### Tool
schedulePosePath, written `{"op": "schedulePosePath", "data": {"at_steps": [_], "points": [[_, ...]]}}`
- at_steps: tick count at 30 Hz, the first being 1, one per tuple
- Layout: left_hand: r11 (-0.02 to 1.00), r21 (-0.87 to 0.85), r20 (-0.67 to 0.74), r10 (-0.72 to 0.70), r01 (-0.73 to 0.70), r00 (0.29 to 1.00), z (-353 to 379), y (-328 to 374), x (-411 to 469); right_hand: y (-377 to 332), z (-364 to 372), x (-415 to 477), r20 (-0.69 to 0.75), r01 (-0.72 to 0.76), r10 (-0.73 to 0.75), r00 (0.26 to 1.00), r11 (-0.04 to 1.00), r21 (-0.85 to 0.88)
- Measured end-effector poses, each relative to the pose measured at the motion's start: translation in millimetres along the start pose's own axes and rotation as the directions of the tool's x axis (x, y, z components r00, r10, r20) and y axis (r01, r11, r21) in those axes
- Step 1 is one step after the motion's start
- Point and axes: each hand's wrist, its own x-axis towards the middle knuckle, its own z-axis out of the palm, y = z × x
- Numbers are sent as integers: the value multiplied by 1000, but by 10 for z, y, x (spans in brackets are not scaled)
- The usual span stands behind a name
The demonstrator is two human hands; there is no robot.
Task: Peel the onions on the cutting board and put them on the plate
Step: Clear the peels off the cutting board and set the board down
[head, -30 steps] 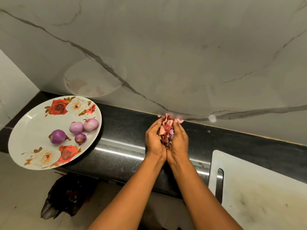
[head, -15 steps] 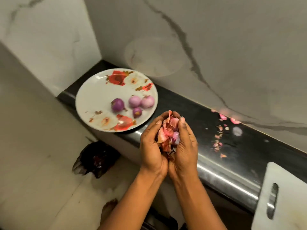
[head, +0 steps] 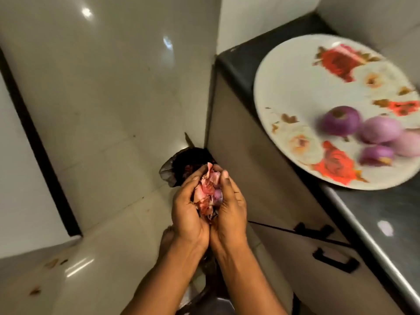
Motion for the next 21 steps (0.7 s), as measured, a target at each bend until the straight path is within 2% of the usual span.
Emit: {"op": "schedulePosePath", "data": {"at_steps": [6,10,16,19,21], "points": [[999,6,-164,53,-53,985,-693,-112,1344,970,-160,1304,-48,-118,113,992,987,-108],[998,-63,-251,-29,14,968,-997,-297,2238,1530,-372,2276,-115,-169,156,981,979,-114],[995,-26,-368,-98,95,925,-1443,-571,3339,2081,-584,3470,-253,-286,224,941,926,-246],[992,-54,-429,-126,114,895,-1529,-624,3583,2191,-693,3773,-294,-373,283,913,871,-320],[988,-102,-412,-148,116,899,-1561,-616,3675,2167,-703,3842,-309,-384,289,906,869,-312]]}}
